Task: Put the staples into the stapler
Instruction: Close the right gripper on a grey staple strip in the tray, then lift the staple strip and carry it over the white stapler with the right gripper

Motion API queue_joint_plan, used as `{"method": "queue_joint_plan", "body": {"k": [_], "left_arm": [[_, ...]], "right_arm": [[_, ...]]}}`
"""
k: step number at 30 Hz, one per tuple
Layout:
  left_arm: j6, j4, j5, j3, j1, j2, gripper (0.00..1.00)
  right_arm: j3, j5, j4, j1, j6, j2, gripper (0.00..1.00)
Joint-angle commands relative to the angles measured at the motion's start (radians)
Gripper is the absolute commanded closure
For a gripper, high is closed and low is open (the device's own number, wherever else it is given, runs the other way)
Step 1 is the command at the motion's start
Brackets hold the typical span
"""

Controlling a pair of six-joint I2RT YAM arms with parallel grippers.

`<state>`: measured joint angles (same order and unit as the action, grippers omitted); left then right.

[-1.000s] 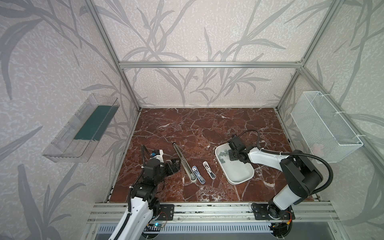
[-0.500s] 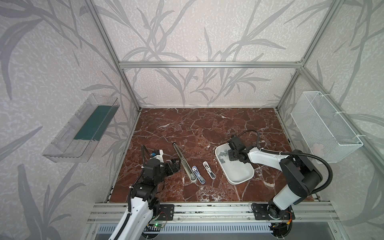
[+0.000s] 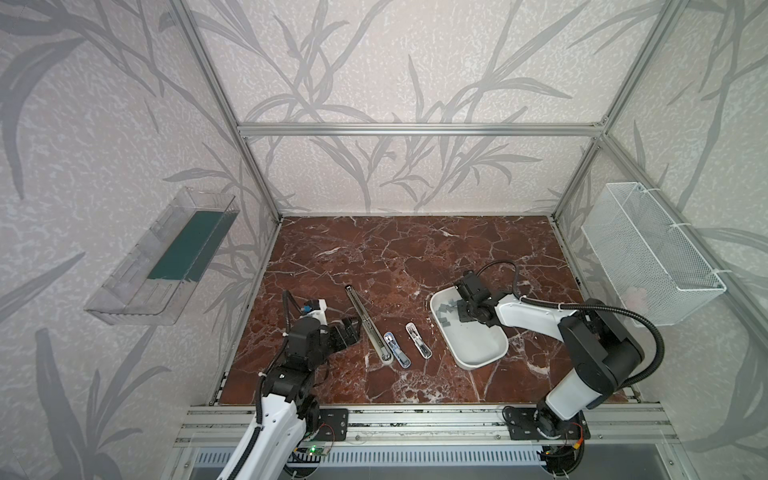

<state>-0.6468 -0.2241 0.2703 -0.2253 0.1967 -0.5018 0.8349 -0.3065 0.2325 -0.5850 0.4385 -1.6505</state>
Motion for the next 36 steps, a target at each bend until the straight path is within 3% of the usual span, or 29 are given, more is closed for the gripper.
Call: {"method": "queue_joint_plan", "body": {"k": [1, 10, 29, 36], "left_arm": [[0.008, -0.001, -0.006, -0.026, 0.004, 0.003, 0.01], [0.008, -0.001, -0.006, -0.026, 0.003, 0.003, 0.01], [0.007, 0.002, -0.001, -0.026, 0.004, 0.003, 0.01], [-0.007, 0.005, 0.024, -0.015, 0.004, 0.004, 0.01]], "right_arm": [[0.01, -0.02, 0.027, 0.002, 0.009, 0.0, 0.7], [0.033, -0.013, 0.028, 0.002, 0.011, -0.035, 0.71], [0.04, -0.002, 0.028, 0.001, 0.014, -0.051, 0.88], [-0.013, -0.019, 0.0, -0.022, 0.01, 0.097, 0.93]]}}
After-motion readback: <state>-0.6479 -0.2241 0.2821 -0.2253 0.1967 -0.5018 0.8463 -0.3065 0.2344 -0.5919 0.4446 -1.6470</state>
